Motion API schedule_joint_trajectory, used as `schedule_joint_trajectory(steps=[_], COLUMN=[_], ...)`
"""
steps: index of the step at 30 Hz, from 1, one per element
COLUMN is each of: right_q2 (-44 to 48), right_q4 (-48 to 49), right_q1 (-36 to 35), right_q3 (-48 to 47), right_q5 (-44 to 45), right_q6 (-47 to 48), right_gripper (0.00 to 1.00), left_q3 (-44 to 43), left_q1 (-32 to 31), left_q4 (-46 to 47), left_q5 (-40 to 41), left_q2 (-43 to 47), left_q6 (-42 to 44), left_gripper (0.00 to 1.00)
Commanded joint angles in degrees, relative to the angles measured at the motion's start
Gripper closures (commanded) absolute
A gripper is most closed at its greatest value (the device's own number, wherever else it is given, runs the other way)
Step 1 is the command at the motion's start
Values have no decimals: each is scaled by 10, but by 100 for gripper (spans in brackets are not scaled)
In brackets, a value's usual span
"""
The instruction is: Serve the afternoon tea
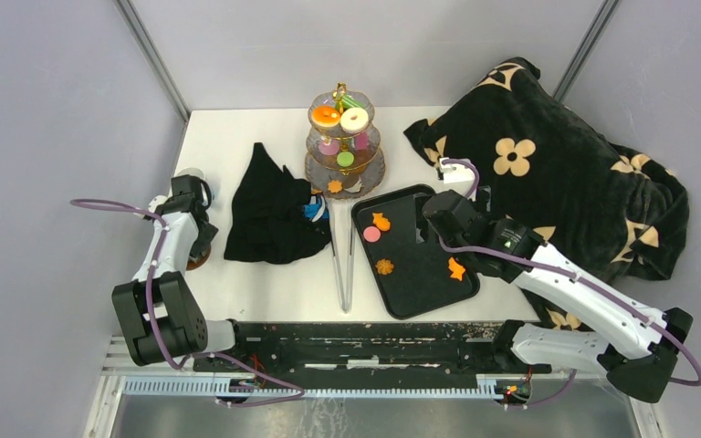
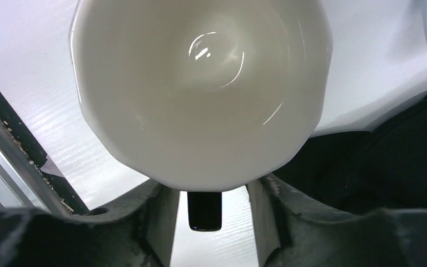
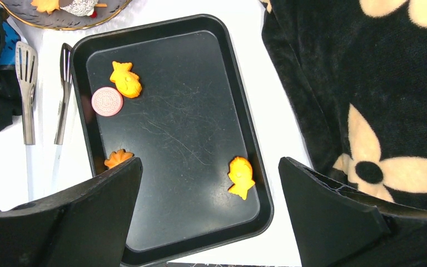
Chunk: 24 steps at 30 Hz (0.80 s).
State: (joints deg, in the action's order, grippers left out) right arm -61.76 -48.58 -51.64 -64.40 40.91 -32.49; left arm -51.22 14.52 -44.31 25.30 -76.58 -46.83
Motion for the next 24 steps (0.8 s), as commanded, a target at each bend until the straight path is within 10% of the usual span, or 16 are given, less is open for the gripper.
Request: schedule_joint_trajectory(steps=[1,12,24], right_q2=[20,33,-39], right_q4=[11,-28,-198], right_q1=[2,2,2], right_q3=[-7,-53,-328], right_q5=[7,17,128], right_q6=[-2,3,29], right_gripper=[0,0,0], left_q3=[-10,-107,-250], left_q1=[3,2,-106], left_q4=[19,-22,-2], left_q5=[18,-58,-267], left_q2=[14,128,252], left_q6=[8,75,150], left_gripper=[41,1,1])
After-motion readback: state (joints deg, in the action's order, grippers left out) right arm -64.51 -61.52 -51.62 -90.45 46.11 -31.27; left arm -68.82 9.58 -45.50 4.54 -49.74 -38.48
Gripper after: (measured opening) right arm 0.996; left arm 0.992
